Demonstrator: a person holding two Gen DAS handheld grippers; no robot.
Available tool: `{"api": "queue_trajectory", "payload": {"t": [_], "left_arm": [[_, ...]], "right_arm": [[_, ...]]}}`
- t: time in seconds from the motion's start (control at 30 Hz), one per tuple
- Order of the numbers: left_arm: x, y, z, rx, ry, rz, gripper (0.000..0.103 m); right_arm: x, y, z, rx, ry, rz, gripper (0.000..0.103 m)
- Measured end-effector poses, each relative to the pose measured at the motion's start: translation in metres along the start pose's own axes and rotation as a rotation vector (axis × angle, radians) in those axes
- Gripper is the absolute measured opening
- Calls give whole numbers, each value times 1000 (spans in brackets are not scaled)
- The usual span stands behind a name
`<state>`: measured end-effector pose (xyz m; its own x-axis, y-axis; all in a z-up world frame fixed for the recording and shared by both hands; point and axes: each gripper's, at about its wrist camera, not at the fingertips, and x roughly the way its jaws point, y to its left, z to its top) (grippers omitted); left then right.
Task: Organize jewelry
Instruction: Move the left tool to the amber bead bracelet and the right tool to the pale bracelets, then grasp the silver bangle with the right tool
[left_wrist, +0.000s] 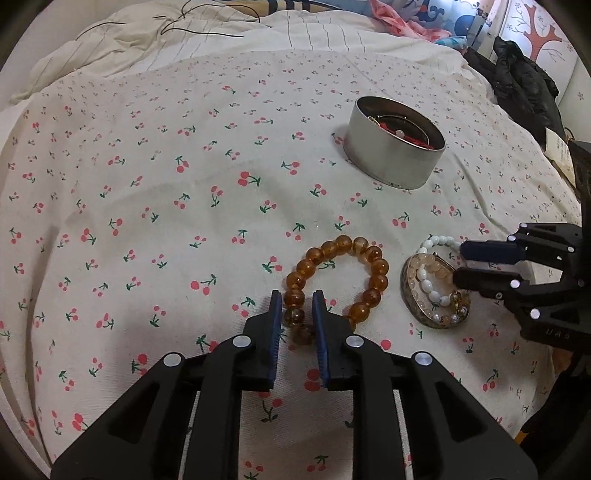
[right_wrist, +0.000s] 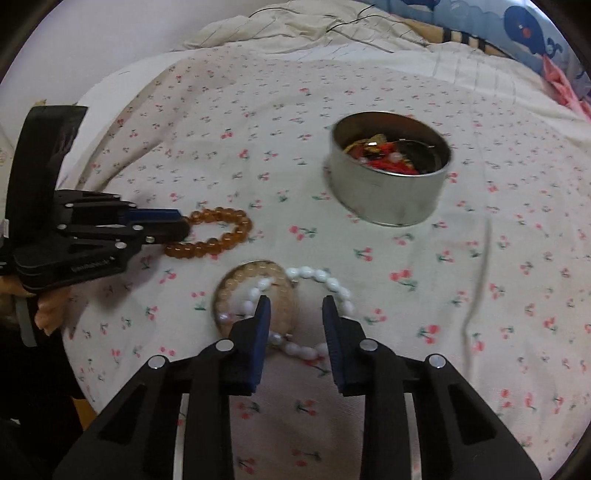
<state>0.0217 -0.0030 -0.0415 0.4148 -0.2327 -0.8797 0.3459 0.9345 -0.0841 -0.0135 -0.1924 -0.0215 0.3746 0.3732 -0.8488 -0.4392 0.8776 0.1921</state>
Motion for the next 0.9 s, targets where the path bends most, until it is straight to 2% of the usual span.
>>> {"api": "queue_trajectory", "payload": {"t": [0.17,0.43,0.47,0.53,0.7,0.77,0.83,0.9], "left_arm": [[0,0,-1,2,2,0,22],[0,-1,-1,-4,0,0,43],[0,-2,-2,-2,-1,3,44],[0,-3,-1,1,-1,7,44],[2,-3,0,0,2,13,46],[3,-3,1,-3,1,12,47],[4,-3,1,-2,2,14,48],[4,-4,1,0,3,15,49]], "right_arm": [[16,5,2,17,32,7,13],[-12,-5,3,85,-54,100,9],[-14,-6,4,90,-59,108,5],[-21,-12,3,110,-74,132,4],[-30,-26,1,143,-98,103,4],[-35,-33,2,174,-114,139,4],[-40,-42,2,225,-138,222,4],[-42,-46,1,238,-144,220,4]]}}
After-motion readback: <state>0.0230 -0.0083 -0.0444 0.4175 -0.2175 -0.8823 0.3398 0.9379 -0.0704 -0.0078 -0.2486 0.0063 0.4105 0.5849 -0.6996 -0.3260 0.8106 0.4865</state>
